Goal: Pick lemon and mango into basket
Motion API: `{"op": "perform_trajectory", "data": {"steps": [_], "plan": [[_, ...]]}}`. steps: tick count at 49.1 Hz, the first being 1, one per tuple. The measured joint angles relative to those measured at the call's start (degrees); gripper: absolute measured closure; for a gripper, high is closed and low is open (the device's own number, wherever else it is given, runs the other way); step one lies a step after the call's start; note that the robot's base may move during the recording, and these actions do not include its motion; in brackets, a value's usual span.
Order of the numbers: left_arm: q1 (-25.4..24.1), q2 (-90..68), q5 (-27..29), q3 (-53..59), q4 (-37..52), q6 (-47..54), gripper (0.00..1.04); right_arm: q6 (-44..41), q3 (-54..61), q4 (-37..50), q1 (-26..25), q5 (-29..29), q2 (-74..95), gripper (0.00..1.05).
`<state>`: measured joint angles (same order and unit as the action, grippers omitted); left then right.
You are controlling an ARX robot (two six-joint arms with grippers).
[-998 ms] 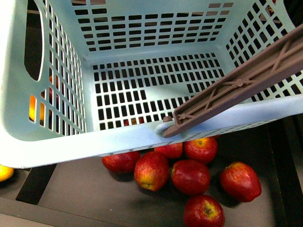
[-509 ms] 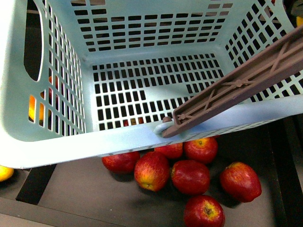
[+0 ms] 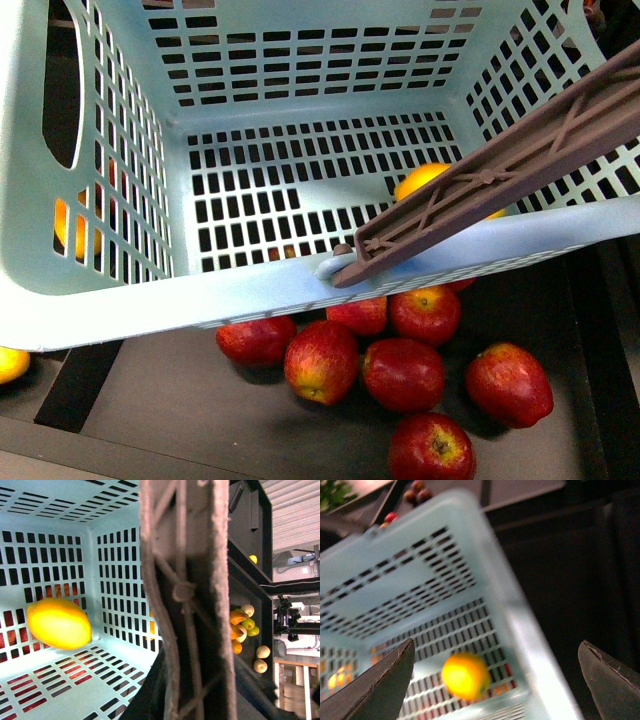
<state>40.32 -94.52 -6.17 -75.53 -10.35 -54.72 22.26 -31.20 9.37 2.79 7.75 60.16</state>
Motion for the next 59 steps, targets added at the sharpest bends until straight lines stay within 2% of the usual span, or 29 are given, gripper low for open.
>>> {"op": "perform_trajectory", "data": {"steps": [7, 12, 17, 20, 24, 34, 41, 59], "plan": [[0.0, 0.0, -0.7, 0.0, 0.0, -0.2, 1.00, -7.6, 0.0, -2.9, -5.2, -10.1, -7.0, 0.09], [0.0, 0.0, -0.8, 0.0, 0.0, -0.2, 1.00, -10.8, 0.2, -2.9, -6.5, -11.1, -8.6, 0.09], [0.1, 0.0, -0.8, 0.0, 0.0, -0.2, 1.00, -16.8, 6.4, 11.6, -7.3, -4.2, -10.2, 0.24], [0.1, -0.1, -0.7, 0.0, 0.0, -0.2, 1.00, -19.4, 11.1, 18.0, -6.7, -3.9, -12.1, 0.38], [0.0, -0.1, -0.7, 0.0, 0.0, -0.2, 1.00, -20.5, 14.1, 19.1, -4.4, -7.5, -14.2, 0.50], [0.0, -0.1, -0.3, 0.0, 0.0, 0.0, 1.00, -21.5, 18.9, 19.5, -3.1, -7.6, -18.2, 0.78], [0.0, -0.1, -0.5, 0.0, 0.0, -0.1, 1.00, -21.8, 22.0, 19.3, -3.0, -7.7, -21.9, 1.03], [0.0, -0.1, -0.5, 0.0, 0.0, -0.1, 1.00, -22.0, 27.1, 14.7, -3.0, -7.7, -31.6, 1.03]]}}
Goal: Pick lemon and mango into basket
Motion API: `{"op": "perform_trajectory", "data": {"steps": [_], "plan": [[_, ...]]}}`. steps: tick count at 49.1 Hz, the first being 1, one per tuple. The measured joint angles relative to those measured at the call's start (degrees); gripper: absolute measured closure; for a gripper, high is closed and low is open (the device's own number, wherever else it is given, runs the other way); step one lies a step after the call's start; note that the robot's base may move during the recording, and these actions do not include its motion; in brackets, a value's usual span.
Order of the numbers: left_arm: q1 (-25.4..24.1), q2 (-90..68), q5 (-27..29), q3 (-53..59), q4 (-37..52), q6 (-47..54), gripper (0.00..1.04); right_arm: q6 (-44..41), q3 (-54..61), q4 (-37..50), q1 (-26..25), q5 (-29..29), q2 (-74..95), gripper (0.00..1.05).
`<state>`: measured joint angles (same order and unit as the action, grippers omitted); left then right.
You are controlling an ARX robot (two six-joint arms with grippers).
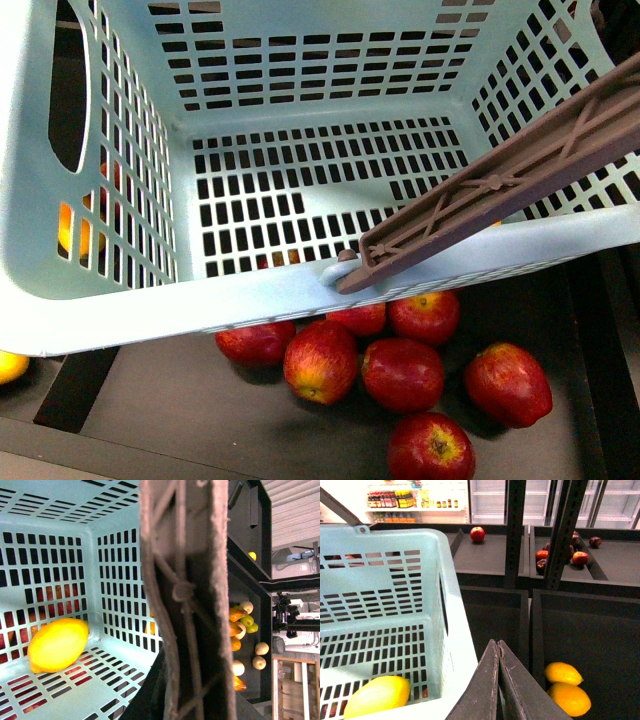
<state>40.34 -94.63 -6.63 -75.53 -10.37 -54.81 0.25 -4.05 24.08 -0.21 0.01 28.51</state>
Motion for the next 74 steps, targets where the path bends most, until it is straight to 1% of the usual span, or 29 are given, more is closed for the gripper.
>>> {"op": "perform_trajectory", "data": {"steps": [7, 13, 16, 20, 24, 26, 29, 32, 33, 35, 39, 54, 74], "plan": [[0.0, 0.0, 0.0, 0.0, 0.0, 0.0, 1.00, -0.1, 1.1, -2.2, 0.0, 0.0, -3.3, 1.01], [0.0, 0.0, 0.0, 0.0, 0.0, 0.0, 1.00, -0.1, 1.3, -2.4, 0.0, 0.0, -3.9, 0.82], [0.0, 0.0, 0.0, 0.0, 0.0, 0.0, 1.00, -0.1, 1.3, -2.4, 0.0, 0.0, -3.9, 0.75], [0.0, 0.0, 0.0, 0.0, 0.0, 0.0, 1.00, -0.1, 1.3, -2.4, 0.0, 0.0, -3.9, 0.58], [0.0, 0.0, 0.0, 0.0, 0.0, 0.0, 1.00, -0.1, 1.3, -2.4, 0.0, 0.0, -3.9, 0.46], [0.0, 0.0, 0.0, 0.0, 0.0, 0.0, 1.00, -0.1, 1.3, -2.4, 0.0, 0.0, -3.9, 0.35], [0.0, 0.0, 0.1, 0.0, 0.0, 0.0, 1.00, -0.1, 1.3, -2.4, 0.1, -0.1, -3.9, 0.28], [0.3, -0.2, 0.0, 0.0, 0.0, 0.1, 1.00, -0.1, 1.4, -2.4, 0.1, -0.2, -3.9, 0.18], [0.5, -0.2, -0.3, 0.0, 0.0, 0.1, 1.00, -0.1, 1.5, -2.4, 0.1, -0.2, -3.9, 0.13], [0.6, -0.2, -0.9, 0.0, 0.0, 0.1, 1.00, -0.1, 1.5, -2.4, 0.1, -0.2, -4.0, 0.07], [0.7, -0.2, -1.4, 0.0, 0.0, -0.6, 1.00, -0.1, 1.5, -2.4, 0.1, -0.2, -4.2, 0.09], [0.2, -0.3, 0.4, -0.1, -0.1, 0.0, 1.00, -0.1, 1.7, -2.4, 0.1, 0.0, -4.2, 0.09], [0.2, -0.3, -0.4, -0.1, -0.1, -0.1, 1.00, -0.1, 1.7, -2.4, 0.1, 0.0, -4.2, 0.09]]}}
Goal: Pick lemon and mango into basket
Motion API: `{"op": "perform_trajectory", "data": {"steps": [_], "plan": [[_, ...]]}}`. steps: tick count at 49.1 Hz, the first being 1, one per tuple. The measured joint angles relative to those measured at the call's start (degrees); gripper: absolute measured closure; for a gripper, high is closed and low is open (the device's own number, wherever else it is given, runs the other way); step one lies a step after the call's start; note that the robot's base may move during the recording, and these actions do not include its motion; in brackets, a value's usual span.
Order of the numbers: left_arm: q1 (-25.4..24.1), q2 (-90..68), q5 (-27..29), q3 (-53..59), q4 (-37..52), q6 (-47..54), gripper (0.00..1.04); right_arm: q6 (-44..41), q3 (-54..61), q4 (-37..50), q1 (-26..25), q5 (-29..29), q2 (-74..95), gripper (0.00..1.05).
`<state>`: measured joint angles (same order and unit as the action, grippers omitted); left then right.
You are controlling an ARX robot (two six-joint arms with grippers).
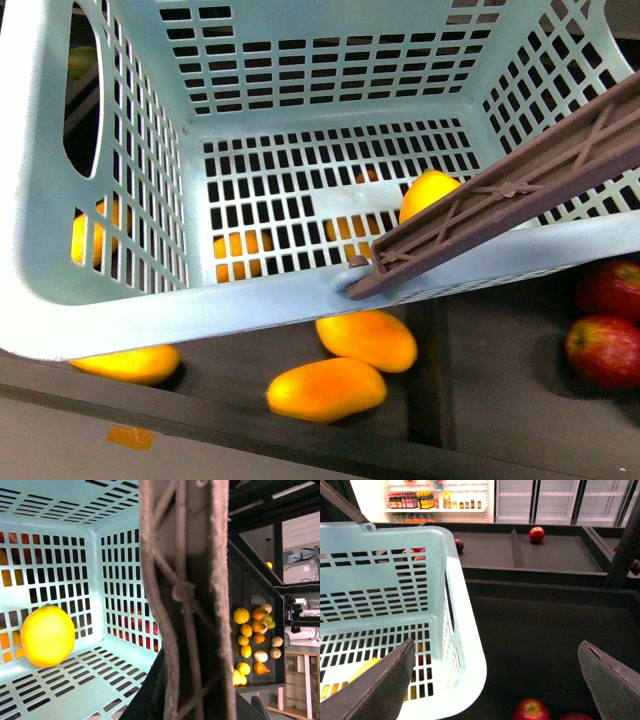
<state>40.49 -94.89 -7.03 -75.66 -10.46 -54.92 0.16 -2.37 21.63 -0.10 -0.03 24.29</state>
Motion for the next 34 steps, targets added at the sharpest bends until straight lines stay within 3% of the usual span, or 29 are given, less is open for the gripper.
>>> {"op": "perform_trajectory", "data": {"steps": [34], "plan": [[-0.1, 0.0, 0.3, -0.1, 0.0, 0.1, 1.00, 0.0, 0.1, 0.0, 0.1, 0.1, 0.0, 0.09]]}}
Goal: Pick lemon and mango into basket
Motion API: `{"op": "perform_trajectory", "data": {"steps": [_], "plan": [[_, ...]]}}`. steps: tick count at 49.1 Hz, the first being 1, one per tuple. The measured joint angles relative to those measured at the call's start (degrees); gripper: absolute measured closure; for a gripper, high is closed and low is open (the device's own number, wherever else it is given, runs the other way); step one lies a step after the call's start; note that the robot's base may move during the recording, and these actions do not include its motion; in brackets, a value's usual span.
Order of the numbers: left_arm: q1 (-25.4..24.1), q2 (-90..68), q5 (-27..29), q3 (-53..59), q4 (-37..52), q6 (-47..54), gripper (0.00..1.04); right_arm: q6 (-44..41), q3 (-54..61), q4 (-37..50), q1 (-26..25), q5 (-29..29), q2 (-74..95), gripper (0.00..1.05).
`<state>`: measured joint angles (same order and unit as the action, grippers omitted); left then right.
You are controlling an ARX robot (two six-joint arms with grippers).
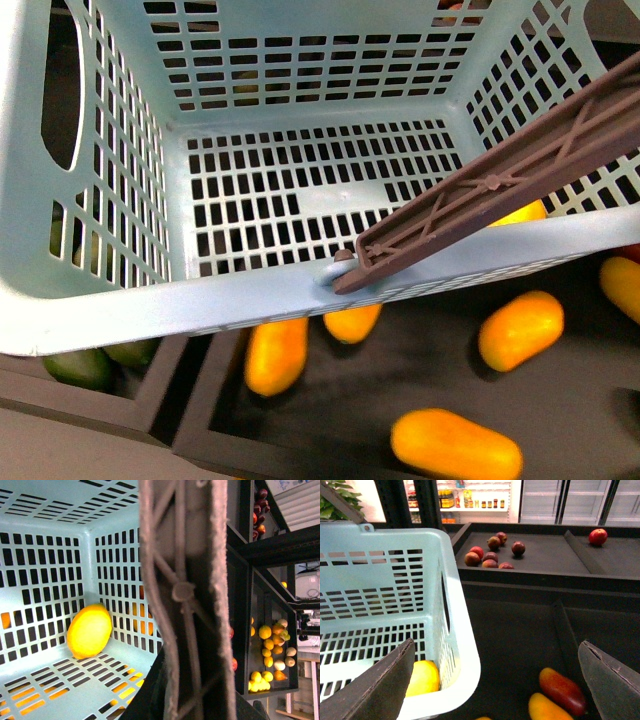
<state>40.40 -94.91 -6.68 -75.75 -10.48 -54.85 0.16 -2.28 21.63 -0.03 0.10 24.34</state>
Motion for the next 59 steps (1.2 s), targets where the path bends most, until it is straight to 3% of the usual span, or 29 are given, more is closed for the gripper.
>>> {"op": "perform_trajectory", "data": {"steps": [15, 17, 19, 22, 24, 30, 41, 50, 59], "plan": [[-0.9, 0.1, 1.4, 0.0, 0.0, 0.7, 1.00, 0.0, 0.0, 0.0, 0.0, 0.0, 0.0, 0.09], [-0.9, 0.1, 1.2, 0.0, 0.0, 1.0, 1.00, 2.9, -1.9, -5.7, 1.4, -6.1, 1.6, 0.09], [-0.9, 0.0, 0.9, 0.0, 0.0, 1.0, 1.00, 8.7, -8.2, -19.8, 3.8, -17.5, 6.4, 0.09], [-0.5, 0.0, 0.5, 0.0, 0.0, 0.5, 1.00, 15.6, -14.2, -32.4, 2.9, -26.6, 12.3, 0.09], [-0.2, 0.0, 0.2, 0.0, 0.0, 0.6, 1.00, 18.4, -15.9, -36.1, 1.2, -29.6, 14.6, 0.09], [0.0, 0.0, -0.7, 0.0, 0.0, 0.0, 1.00, 21.1, -19.5, -30.2, -6.2, -24.1, 21.5, 0.09], [0.0, 0.0, 0.6, 0.0, 0.0, 0.0, 1.00, 17.2, -21.3, -8.5, -16.9, -13.1, 49.2, 0.09], [-0.1, 0.0, 0.1, 0.0, 0.0, 0.3, 1.00, 14.8, -25.4, 3.1, -17.6, -10.8, 74.2, 0.09], [0.0, 0.0, -0.2, 0.0, 0.0, 0.2, 1.00, 15.9, -29.6, 6.3, -14.1, -9.5, 90.1, 0.09]]}}
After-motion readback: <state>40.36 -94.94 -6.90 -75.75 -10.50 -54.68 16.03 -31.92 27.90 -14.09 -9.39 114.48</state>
